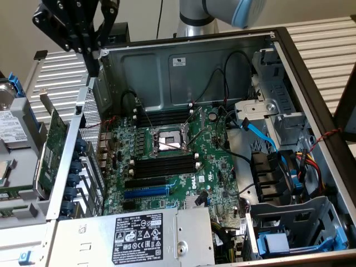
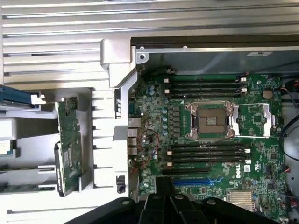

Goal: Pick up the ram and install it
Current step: 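Reach for the ram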

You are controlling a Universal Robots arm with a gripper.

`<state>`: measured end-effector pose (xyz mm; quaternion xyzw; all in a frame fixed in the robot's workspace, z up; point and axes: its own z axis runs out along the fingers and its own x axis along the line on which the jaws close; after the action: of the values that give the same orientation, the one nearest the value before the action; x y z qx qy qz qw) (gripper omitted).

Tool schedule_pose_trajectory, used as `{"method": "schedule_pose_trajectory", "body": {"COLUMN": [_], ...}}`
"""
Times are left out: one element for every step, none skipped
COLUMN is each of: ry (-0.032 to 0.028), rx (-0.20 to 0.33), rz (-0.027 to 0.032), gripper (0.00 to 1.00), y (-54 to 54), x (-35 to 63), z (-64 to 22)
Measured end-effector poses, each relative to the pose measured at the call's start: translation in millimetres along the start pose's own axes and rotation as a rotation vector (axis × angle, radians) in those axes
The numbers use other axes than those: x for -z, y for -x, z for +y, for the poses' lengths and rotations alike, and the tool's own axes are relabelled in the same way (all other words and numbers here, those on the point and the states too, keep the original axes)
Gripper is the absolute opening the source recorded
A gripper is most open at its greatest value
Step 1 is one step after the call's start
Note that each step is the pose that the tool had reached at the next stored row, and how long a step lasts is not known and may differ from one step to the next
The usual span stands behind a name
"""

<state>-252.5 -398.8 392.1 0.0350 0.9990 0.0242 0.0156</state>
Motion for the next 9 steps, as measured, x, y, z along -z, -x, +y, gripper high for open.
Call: {"method": "schedule_pose_trajectory", "body": {"ry": [0.0001, 0.0000, 0.0001, 0.0000, 0.0000, 0.0001, 0.0000, 0.0000, 0.0000], "rx": [0.000, 0.000, 0.000, 0.000, 0.000, 0.000, 0.000, 0.000, 0.000], "rz": [-0.0001, -0.0001, -0.0001, 0.0000, -0.0001, 0.0000, -0.0001, -0.0001, -0.0001], "gripper": [0.11, 0.11, 0.11, 0.11, 0.11, 0.11, 0.11, 0.11, 0.11], "y": [-4.5, -9.4, -13.6, -18.1, -22.7, -27.2, -31.8, -36.3, -41.2], "x": [0.0, 0.1, 0.1, 0.2, 0.2, 0.2, 0.2, 0.3, 0.3], "z": [-0.3, -0.7, -0.9, -1.2, -1.6, -1.9, -2.3, -2.5, -2.9]}}
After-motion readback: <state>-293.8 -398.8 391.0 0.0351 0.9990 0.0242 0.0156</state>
